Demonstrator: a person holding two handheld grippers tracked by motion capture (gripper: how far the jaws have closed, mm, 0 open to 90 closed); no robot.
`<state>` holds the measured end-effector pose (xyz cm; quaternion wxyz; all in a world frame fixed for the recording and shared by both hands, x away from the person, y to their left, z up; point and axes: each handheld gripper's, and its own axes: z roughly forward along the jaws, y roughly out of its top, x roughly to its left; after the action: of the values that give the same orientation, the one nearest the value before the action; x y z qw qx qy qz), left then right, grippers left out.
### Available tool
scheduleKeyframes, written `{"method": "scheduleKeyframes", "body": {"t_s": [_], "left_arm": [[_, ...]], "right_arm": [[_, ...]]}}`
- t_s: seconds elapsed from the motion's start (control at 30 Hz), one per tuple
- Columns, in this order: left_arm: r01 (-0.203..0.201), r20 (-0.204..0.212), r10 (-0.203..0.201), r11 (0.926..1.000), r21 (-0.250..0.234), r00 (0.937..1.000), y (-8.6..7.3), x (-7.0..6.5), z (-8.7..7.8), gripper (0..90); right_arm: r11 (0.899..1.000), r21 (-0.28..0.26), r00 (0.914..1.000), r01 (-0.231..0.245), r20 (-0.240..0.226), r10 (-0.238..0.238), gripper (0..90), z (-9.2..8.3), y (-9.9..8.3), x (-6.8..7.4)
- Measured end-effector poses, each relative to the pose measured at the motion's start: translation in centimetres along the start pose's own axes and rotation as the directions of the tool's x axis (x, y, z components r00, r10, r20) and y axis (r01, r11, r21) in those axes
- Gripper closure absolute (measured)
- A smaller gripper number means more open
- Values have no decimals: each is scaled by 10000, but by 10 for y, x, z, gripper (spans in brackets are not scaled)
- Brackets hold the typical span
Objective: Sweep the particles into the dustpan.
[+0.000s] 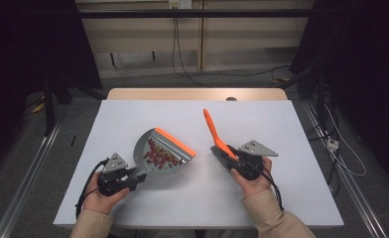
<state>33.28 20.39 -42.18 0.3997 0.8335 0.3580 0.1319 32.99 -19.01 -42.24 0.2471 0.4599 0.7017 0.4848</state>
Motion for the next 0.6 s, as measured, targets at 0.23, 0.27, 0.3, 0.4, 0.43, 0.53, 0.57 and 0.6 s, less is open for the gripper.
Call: {"method": "scheduleKeyframes", "body": {"t_s": [0.23,0.27,0.3,0.4,0.43,0.53,0.57,0.6], "left_arm": [[337,-423,-339,9994,-50,9985,-1,8,1,629],[376,-548,-380,9993,-77,9978,-2,9,1,629],[453,-561,-456,9989,-72,9974,-2,10,1,629],[592,-763,-601,9982,-132,9953,-2,13,2,629],[691,-841,-703,9975,-176,9940,-2,13,2,629],[820,-1079,-836,9964,-195,9906,-2,16,4,629],[898,-1103,-918,9957,-228,9896,-2,17,4,629],[906,-1162,-926,9956,-225,9889,-2,18,4,629]], "right_arm": [[9999,-68,9999,-96,111,97,712,-3,1,-5],[9999,-94,9999,-71,153,72,712,-3,1,-6],[9999,-86,9998,-83,199,85,712,-4,0,-7],[9999,-87,9995,-110,284,113,712,-5,0,-10],[9999,-102,9995,-117,295,120,712,-6,0,-11],[9999,-123,9994,-87,330,91,712,-8,0,-13],[9999,-121,9993,-120,343,124,712,-8,0,-13],[9998,-137,9993,-122,355,127,712,-9,0,-14]]}}
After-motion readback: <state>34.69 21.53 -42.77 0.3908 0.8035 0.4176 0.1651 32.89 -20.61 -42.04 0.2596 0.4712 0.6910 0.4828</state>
